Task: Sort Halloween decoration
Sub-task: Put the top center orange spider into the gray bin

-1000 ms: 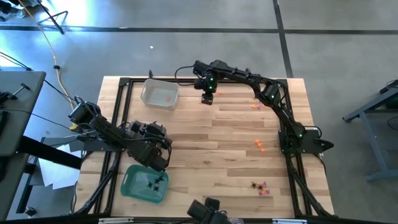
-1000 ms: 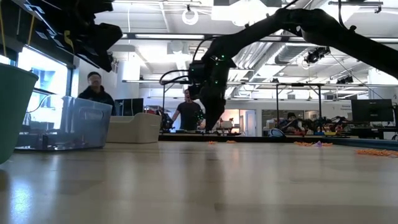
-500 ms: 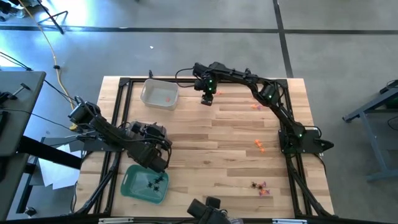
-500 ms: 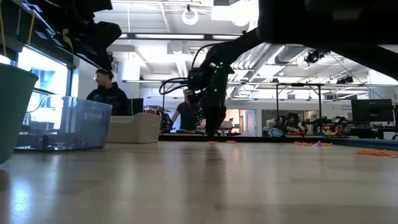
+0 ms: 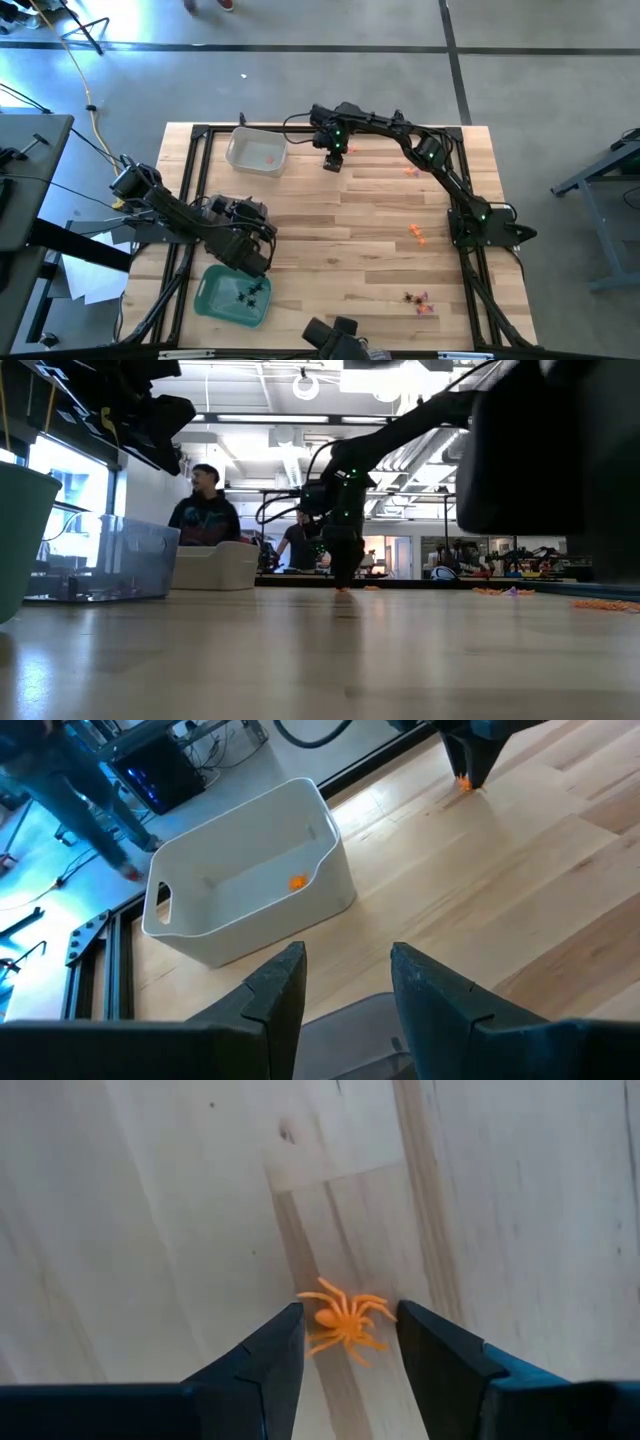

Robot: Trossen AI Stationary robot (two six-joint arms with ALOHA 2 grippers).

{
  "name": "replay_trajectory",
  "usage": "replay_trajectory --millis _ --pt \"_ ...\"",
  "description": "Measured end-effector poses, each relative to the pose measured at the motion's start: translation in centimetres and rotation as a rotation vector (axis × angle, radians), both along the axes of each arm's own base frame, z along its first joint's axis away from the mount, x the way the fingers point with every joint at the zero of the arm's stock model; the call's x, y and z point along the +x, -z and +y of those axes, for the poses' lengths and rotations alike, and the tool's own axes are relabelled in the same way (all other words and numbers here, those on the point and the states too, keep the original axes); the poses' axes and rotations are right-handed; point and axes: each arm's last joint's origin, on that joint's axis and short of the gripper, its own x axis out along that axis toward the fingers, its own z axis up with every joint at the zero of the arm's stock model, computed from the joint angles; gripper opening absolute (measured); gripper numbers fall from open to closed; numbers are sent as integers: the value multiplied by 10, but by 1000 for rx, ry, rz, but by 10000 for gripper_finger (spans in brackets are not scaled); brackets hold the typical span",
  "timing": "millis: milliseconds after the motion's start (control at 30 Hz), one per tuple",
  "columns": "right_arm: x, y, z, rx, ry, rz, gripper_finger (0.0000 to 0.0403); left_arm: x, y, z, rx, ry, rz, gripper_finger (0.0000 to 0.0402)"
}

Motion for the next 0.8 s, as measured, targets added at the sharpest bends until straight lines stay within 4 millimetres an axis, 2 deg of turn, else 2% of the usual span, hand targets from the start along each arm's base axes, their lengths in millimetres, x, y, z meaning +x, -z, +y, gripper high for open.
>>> replay_trajectory --millis 333,467,633,800 --pt "0 2 -2 2 -4 -3 153 0 0 0 -1 0 0 136" --pt "0 3 -1 2 -5 -1 132 0 0 0 -1 0 0 136" --pt "1 4 1 -8 -25 14 86 0 0 0 -1 0 -1 136" --pt "2 4 5 -38 -41 36 78 0 0 0 -1 0 -1 136"
